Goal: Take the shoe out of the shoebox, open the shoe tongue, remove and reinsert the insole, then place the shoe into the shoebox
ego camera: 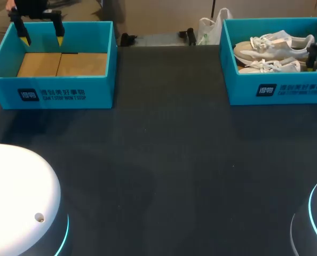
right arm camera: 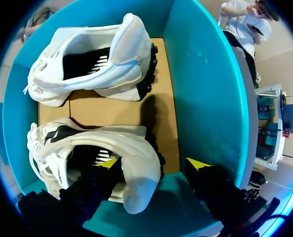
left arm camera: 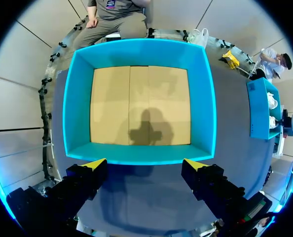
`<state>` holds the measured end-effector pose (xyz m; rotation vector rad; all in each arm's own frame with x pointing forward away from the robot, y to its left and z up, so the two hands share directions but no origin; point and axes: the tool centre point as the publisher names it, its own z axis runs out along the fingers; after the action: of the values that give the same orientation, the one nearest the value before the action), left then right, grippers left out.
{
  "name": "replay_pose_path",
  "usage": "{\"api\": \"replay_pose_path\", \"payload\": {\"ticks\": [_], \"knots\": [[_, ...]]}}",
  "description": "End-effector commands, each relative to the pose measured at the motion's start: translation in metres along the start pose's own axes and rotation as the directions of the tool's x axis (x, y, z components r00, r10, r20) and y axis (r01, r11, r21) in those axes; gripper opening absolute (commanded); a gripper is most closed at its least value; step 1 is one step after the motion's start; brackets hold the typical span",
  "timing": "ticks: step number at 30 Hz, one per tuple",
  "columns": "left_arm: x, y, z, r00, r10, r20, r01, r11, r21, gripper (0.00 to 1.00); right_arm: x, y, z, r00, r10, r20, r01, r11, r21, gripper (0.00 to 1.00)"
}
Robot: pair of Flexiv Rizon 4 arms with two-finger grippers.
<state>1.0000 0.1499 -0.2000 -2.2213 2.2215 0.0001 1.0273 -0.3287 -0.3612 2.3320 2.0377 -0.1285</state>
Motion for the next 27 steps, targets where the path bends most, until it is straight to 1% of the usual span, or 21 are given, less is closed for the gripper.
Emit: {"api": "replay_pose_path", "payload": {"ticks": [1, 2, 8, 10, 11, 12, 13, 14, 15, 23, 27], "knots": [[0.0000, 0.0000, 0.0000, 1.000, 0.000, 0.000, 0.000, 1.000, 0.000, 1.00, 0.0015, 0.0034, 0.0071, 1.000, 0.001, -0.009, -0.001, 1.000, 0.012, 0.78], [0.0000, 0.0000, 0.0000, 1.000, 0.000, 0.000, 0.000, 1.000, 0.000, 1.00, 0.0025, 0.0028, 0.0085, 1.000, 0.000, -0.011, 0.000, 1.000, 0.014, 0.78], [0.0000, 0.0000, 0.0000, 1.000, 0.000, 0.000, 0.000, 1.000, 0.000, 1.00, 0.0049, 0.0000, 0.0139, 1.000, 0.001, -0.018, -0.001, 1.000, 0.027, 0.70], [0.0000, 0.0000, 0.0000, 1.000, 0.000, 0.000, 0.000, 1.000, 0.000, 1.00, 0.0047, -0.0003, 0.0150, 1.000, 0.004, -0.020, -0.004, 1.000, 0.030, 0.65], [0.0000, 0.0000, 0.0000, 1.000, 0.000, 0.000, 0.000, 1.000, 0.000, 1.00, 0.0044, -0.0005, 0.0160, 1.000, 0.008, -0.021, -0.007, 0.999, 0.034, 0.51], [0.0000, 0.0000, 0.0000, 1.000, 0.000, 0.000, 0.000, 1.000, 0.000, 1.00, 0.0042, -0.0006, 0.0166, 1.000, 0.009, -0.021, -0.008, 0.999, 0.035, 0.45], [0.0000, 0.0000, 0.0000, 1.000, 0.000, 0.000, 0.000, 1.000, 0.000, 1.00, 0.0042, -0.0007, 0.0168, 1.000, 0.010, -0.021, -0.010, 0.999, 0.036, 0.28], [0.0000, 0.0000, 0.0000, 1.000, 0.000, 0.000, 0.000, 1.000, 0.000, 1.00, 0.0042, -0.0008, 0.0169, 1.000, 0.011, -0.022, -0.011, 0.999, 0.036, 0.01], [0.0000, 0.0000, 0.0000, 1.000, 0.000, 0.000, 0.000, 1.000, 0.000, 1.00, 0.0042, -0.0009, 0.0169, 1.000, 0.013, -0.022, -0.012, 0.999, 0.037, 0.00], [0.0000, 0.0000, 0.0000, 1.000, 0.000, 0.000, 0.000, 1.000, 0.000, 1.00, 0.0052, -0.0043, 0.0116, 0.999, 0.038, -0.018, -0.037, 0.999, 0.025, 0.00], [0.0000, 0.0000, 0.0000, 1.000, 0.000, 0.000, 0.000, 1.000, 0.000, 1.00, 0.0013, -0.0046, 0.0079, 0.998, 0.056, -0.015, -0.055, 0.998, 0.019, 0.00]]}}
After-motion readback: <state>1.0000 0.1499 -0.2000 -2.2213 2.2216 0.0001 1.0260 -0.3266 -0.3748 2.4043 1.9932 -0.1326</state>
